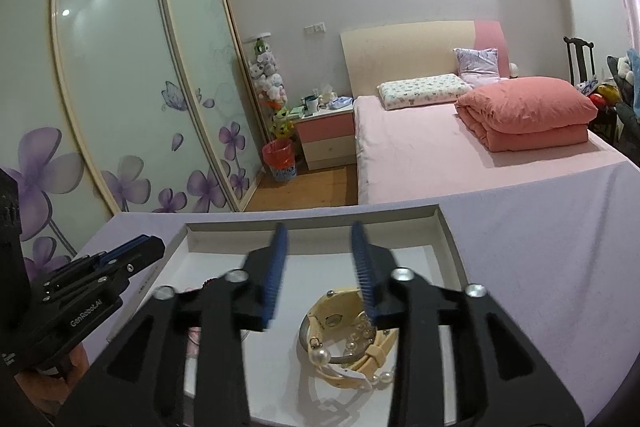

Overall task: Organize jewelry
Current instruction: 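Carry both pearl earrings over the grey tray with both tools, then open both tools to drop the pearl earrings into the tray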

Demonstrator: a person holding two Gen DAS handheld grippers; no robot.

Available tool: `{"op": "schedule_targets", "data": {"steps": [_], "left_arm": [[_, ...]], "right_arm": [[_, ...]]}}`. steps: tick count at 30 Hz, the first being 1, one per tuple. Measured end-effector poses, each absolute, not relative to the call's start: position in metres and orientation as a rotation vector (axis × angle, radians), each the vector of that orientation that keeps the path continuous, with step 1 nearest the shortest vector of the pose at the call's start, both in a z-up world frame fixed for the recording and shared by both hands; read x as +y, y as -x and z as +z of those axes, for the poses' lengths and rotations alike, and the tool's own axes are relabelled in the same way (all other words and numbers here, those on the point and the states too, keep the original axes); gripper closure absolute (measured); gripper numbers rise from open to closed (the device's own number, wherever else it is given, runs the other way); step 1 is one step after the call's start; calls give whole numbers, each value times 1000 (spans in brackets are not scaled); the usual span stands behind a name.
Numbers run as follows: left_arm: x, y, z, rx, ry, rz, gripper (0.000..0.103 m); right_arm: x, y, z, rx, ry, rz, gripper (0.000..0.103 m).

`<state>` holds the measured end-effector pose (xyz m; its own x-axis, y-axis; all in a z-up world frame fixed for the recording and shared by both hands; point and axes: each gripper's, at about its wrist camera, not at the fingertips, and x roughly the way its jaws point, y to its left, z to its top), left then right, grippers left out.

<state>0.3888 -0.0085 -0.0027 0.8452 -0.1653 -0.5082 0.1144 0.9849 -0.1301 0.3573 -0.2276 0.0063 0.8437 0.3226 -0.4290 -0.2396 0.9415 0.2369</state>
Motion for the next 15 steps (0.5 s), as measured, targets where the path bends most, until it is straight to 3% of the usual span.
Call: {"op": "schedule_targets", "data": {"steps": [8, 9, 11, 15], "left_arm": [[-11, -396, -11, 562, 92, -155, 86], [-12, -396, -11, 560, 92, -153, 85], [-13, -397, -13, 564, 91, -158, 72], [-14, -397, -16, 567, 94, -156, 69]], "right_arm": [[-227, -358, 2, 490, -171, 290, 66], [-227, -358, 2, 491, -171, 289, 66], [-227, -359, 2, 491, -171, 288, 66], [-230, -358, 2, 484, -170, 284, 61]]}}
